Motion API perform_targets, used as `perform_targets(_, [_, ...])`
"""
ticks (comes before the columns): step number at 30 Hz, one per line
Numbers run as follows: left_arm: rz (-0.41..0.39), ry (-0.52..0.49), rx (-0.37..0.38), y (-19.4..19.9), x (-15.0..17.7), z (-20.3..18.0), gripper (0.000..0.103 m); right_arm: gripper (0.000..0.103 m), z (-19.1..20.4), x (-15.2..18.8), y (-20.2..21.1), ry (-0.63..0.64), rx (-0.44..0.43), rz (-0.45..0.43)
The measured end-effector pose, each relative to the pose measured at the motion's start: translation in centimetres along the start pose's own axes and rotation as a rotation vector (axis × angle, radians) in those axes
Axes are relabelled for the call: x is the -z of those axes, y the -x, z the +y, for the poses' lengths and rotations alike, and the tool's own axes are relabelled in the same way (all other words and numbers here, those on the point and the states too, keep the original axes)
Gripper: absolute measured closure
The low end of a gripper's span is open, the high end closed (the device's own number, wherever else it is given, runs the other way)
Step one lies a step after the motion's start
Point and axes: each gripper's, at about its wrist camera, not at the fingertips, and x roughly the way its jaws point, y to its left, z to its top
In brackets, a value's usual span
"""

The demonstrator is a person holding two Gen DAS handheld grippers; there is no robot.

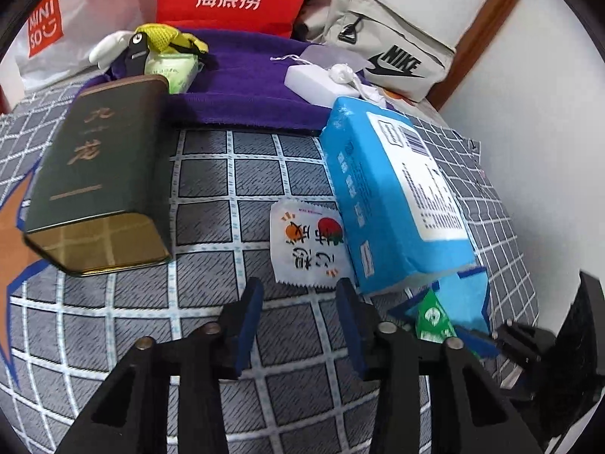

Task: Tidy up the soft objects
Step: 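Grasp the green packet with the right tool while the left tool grasps the white snack packet, then carry the green packet and white snack packet in both tools over the purple towel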

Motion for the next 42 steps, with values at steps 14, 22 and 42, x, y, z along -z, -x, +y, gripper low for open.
perform_targets(14, [0.003,0.057,0.034,-0.5,-0.5,1.0,0.098,0.076,0.4,-0.9,-0.6,-0.011,0.006,0.008])
perform_targets(22, [0.015,0.09,-0.056,3.4,2.8,4.7,0.099,0.076,1.6,-1.2,-0.6,-0.037,0.03,0.024])
perform_targets(42, [-0.019,0.093,-0.141,7.2,6.4,10.1,0.049,0.076,3.3,-1.4,-0.8,-0.075,0.066,0.043])
